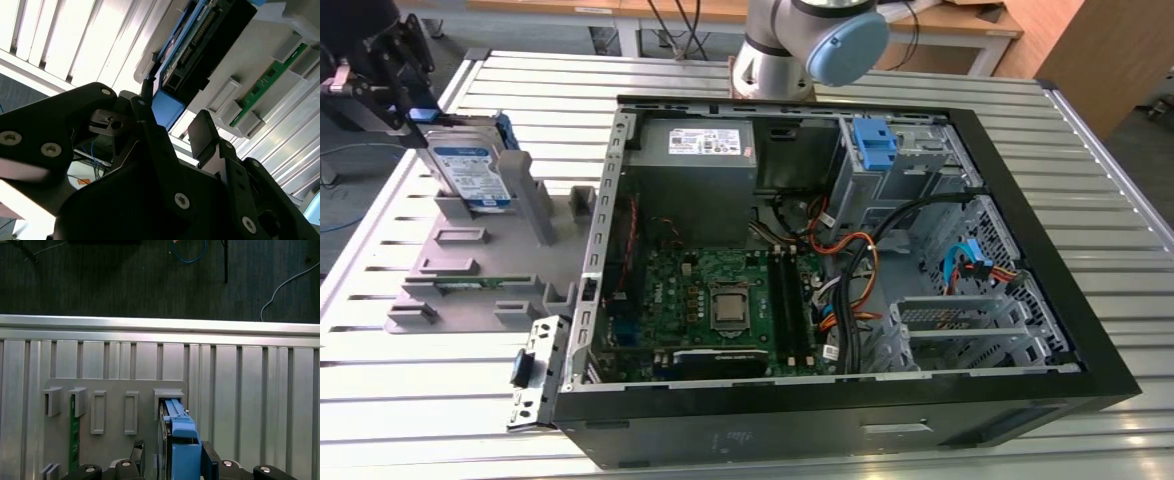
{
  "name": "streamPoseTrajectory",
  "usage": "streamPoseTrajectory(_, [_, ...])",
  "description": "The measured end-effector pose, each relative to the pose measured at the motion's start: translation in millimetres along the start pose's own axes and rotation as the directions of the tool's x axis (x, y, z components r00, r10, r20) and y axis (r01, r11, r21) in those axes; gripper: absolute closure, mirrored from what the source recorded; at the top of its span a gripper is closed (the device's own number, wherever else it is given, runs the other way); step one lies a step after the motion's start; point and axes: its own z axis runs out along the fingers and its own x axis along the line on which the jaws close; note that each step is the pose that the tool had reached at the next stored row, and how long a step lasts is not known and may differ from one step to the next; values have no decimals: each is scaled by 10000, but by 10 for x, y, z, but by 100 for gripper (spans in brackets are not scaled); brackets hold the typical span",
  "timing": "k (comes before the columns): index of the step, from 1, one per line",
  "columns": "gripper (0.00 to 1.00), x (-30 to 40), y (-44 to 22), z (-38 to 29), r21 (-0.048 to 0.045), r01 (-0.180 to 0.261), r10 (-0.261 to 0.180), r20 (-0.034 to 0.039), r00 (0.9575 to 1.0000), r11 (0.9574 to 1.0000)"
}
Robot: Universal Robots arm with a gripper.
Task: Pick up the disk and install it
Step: 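Pick up the disk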
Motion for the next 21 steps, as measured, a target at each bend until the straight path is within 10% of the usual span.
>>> streamPoseTrajectory(21, [60,0,1,8,-1,-1,1,-7,10000,10000])
